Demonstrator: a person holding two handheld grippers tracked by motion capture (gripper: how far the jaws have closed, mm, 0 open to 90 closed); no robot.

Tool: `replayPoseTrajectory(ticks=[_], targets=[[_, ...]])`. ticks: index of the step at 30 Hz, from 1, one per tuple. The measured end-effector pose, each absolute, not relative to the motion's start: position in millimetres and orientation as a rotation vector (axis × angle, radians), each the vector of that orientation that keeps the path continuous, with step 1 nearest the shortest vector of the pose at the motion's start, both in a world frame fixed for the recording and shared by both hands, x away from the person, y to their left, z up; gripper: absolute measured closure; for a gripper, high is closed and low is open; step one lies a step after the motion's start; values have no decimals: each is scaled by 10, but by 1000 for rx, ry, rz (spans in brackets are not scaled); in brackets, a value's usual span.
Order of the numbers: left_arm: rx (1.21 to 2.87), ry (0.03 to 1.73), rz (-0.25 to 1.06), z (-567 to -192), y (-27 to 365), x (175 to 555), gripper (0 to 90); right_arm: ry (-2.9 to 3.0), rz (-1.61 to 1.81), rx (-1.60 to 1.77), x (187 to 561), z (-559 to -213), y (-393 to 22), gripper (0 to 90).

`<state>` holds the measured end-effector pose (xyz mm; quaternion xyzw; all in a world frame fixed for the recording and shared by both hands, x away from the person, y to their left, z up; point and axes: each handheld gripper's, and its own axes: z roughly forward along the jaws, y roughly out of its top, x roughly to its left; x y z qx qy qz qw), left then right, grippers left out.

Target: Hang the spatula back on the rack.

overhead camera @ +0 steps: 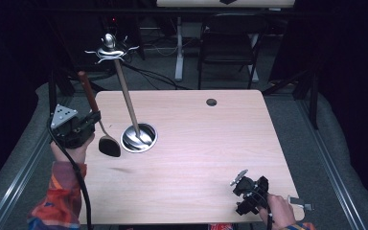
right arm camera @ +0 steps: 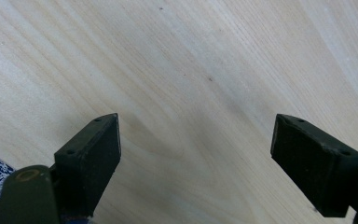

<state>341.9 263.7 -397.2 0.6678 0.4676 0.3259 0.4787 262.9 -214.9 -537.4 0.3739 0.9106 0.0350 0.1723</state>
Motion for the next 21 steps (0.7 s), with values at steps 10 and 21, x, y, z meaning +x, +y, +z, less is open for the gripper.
replayPoseTrajectory(ticks=[10, 21], targets=[[1640, 1079, 767, -3895, 2541, 3535, 842, 2590, 108, 1068, 2630, -5388, -2159, 155], [1642, 1035, 753, -3826, 2519, 3570, 842, 2587, 131, 1076, 2620, -5398, -2161, 154]])
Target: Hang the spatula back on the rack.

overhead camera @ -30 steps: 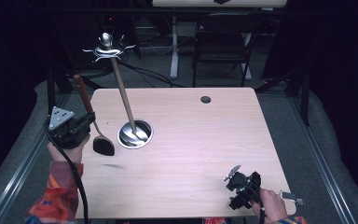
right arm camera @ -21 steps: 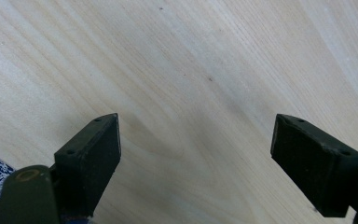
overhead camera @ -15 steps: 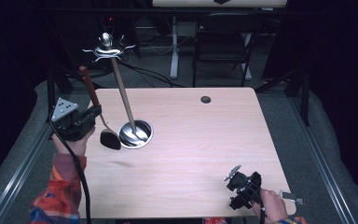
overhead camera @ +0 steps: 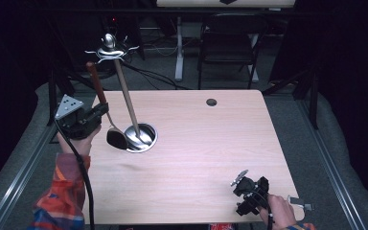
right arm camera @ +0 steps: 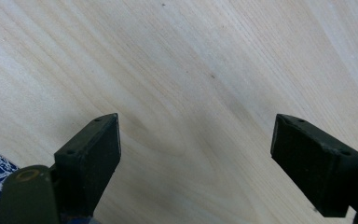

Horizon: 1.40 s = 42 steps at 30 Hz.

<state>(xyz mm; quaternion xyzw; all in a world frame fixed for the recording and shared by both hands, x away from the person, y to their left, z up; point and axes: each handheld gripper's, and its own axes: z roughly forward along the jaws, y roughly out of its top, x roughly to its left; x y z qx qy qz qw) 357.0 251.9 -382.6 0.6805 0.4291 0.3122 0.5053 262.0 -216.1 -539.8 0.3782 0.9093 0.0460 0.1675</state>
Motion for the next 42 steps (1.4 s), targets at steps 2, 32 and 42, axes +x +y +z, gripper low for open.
replayPoseTrajectory(ticks=[2, 32, 42], targets=[[1636, 1029, 754, -3815, 2513, 3567, 842, 2598, 102, 1062, 2626, -5381, -2160, 154], [1650, 1028, 701, -3762, 2495, 3734, 841, 2595, 108, 1070, 2620, -5387, -2167, 155], [1654, 1040, 698, -3747, 2464, 3796, 841, 2594, 102, 1073, 2620, -5391, -2168, 155]])
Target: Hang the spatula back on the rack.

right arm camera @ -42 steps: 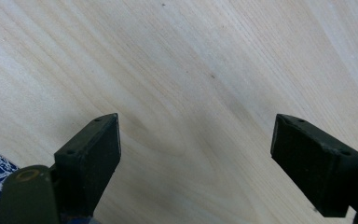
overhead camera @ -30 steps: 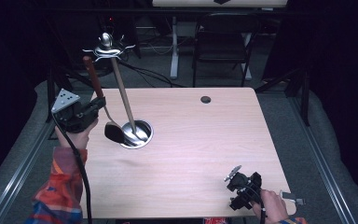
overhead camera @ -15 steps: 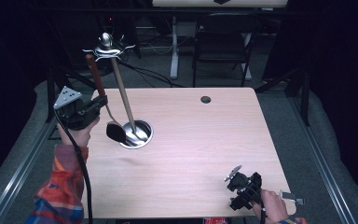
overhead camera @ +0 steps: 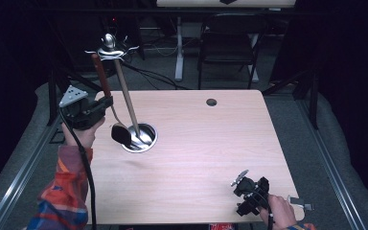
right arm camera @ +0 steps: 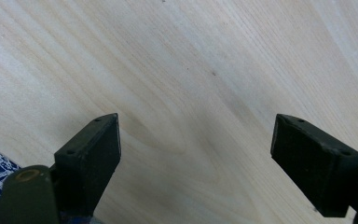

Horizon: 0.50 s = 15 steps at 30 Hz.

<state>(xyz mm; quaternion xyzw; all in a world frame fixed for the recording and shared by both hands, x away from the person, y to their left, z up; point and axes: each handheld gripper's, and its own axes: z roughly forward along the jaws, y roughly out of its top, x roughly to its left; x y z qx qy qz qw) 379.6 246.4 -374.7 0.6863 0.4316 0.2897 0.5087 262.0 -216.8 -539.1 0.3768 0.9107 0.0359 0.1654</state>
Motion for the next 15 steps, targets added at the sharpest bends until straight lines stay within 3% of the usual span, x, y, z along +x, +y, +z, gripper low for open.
replayPoseTrajectory(ticks=[15], targets=[[1667, 1047, 666, -3787, 2430, 3885, 838, 2597, 99, 1070, 2622, -5392, -2167, 154]])
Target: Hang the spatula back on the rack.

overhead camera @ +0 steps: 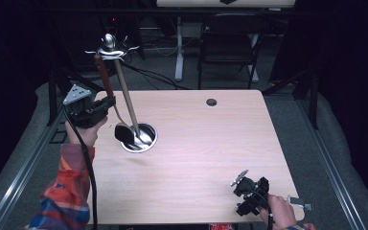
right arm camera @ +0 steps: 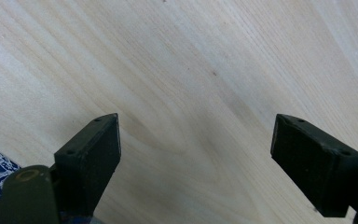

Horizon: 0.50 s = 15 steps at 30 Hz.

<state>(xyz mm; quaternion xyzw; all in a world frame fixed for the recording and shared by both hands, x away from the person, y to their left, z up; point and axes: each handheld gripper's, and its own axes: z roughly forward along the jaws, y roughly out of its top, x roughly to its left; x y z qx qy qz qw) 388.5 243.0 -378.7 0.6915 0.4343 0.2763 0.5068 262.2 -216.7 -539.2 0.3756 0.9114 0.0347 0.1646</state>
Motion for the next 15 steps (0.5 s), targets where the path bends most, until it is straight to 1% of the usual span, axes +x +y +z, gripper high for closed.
replayPoseTrajectory(ticks=[6, 11, 14, 15], targets=[[1671, 1032, 681, -3802, 2434, 3885, 830, 2592, 110, 1076, 2619, -5393, -2169, 155], [1671, 1032, 701, -3815, 2410, 3876, 798, 2593, 102, 1073, 2616, -5384, -2175, 154], [1681, 1041, 702, -3817, 2399, 3869, 716, 2588, 99, 1072, 2615, -5384, -2178, 155], [1685, 1060, 706, -3817, 2394, 3857, 662, 2599, 101, 1069, 2617, -5377, -2180, 154]])
